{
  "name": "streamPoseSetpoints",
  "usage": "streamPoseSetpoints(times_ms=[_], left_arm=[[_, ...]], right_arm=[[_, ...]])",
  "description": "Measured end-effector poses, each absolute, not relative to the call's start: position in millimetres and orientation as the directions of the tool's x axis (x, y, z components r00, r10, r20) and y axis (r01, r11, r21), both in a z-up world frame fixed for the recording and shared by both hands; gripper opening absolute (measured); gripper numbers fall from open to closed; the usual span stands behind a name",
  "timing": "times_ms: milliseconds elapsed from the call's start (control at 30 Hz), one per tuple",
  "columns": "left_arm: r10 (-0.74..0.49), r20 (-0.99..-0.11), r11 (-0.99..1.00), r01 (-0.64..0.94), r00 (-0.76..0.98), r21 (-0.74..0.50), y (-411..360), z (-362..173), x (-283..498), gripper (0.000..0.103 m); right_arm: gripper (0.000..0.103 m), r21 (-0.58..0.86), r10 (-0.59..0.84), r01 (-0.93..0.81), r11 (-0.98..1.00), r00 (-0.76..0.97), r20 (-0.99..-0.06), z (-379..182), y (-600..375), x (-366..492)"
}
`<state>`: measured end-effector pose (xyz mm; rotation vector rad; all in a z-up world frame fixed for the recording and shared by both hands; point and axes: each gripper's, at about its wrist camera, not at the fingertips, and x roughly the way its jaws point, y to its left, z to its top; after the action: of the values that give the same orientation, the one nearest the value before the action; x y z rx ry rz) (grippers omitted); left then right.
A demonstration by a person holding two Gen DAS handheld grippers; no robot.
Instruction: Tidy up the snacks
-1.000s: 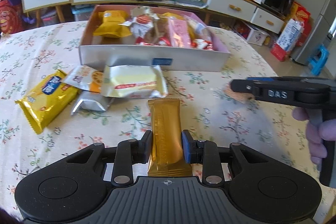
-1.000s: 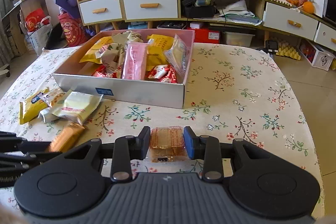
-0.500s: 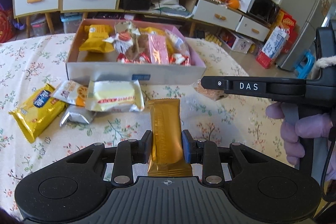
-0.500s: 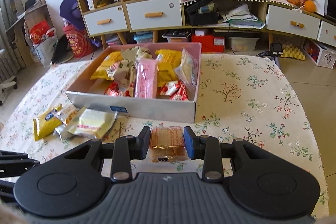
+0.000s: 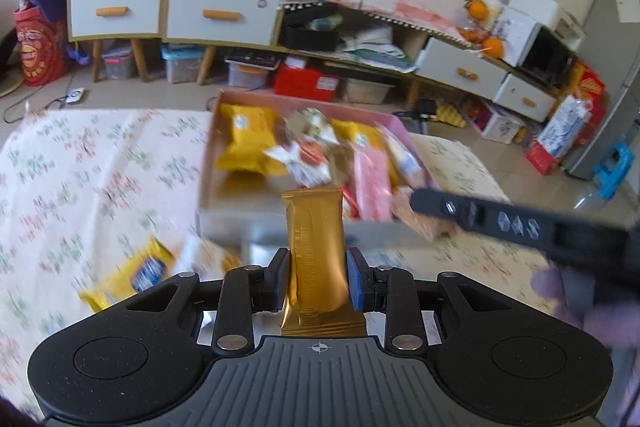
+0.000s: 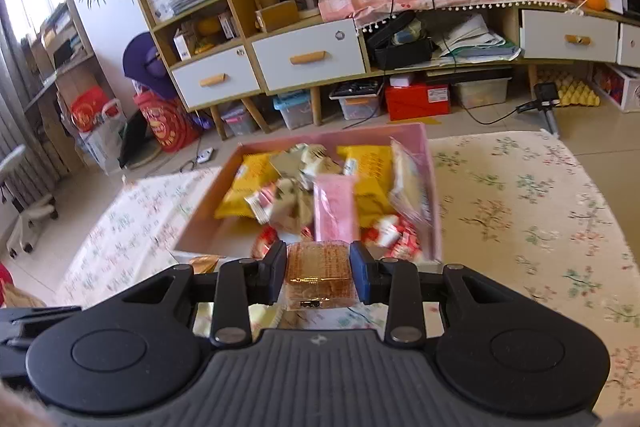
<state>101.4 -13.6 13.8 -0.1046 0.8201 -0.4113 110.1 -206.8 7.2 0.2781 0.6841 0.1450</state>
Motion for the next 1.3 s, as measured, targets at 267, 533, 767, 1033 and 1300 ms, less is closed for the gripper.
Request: streamPoseSetpoints(times_ms=[267,533,767,1033,1300], left_arm=[[-0.305,-0.809,0.947,0.25,0.502,-0.201,-24,13,171,0.027],[-0.255,-0.863,0.965,0.175,0.436,-0.196,-27,-6,216,0.027],[-0.224,-0.871,0.973,0.157,0.436,-0.172,-31,-20,233,0.027],[-0.185,-0.86,0.977,0.185,0.476,-0.107,-44,-28,244,0.028],[-0.196,-0.797,0.961,0.273,0.571,-0.041,-56,-31,246,0.027]], right_arm=[[0.031,0.42,0.264,0.012,0.908,0.761,-0.593,-1,-212,129],[0.031,0.48,0.315,0.01,0.877,0.743,-0.591,-9,-208,145],[0.031,0.469,0.313,0.014,0.883,0.728,-0.61,-16,-203,156],[0.031,0.448,0.289,0.022,0.894,0.735,-0.614,-18,-200,163],[0.03,0.466,0.292,0.035,0.884,0.736,-0.61,-19,-205,164]])
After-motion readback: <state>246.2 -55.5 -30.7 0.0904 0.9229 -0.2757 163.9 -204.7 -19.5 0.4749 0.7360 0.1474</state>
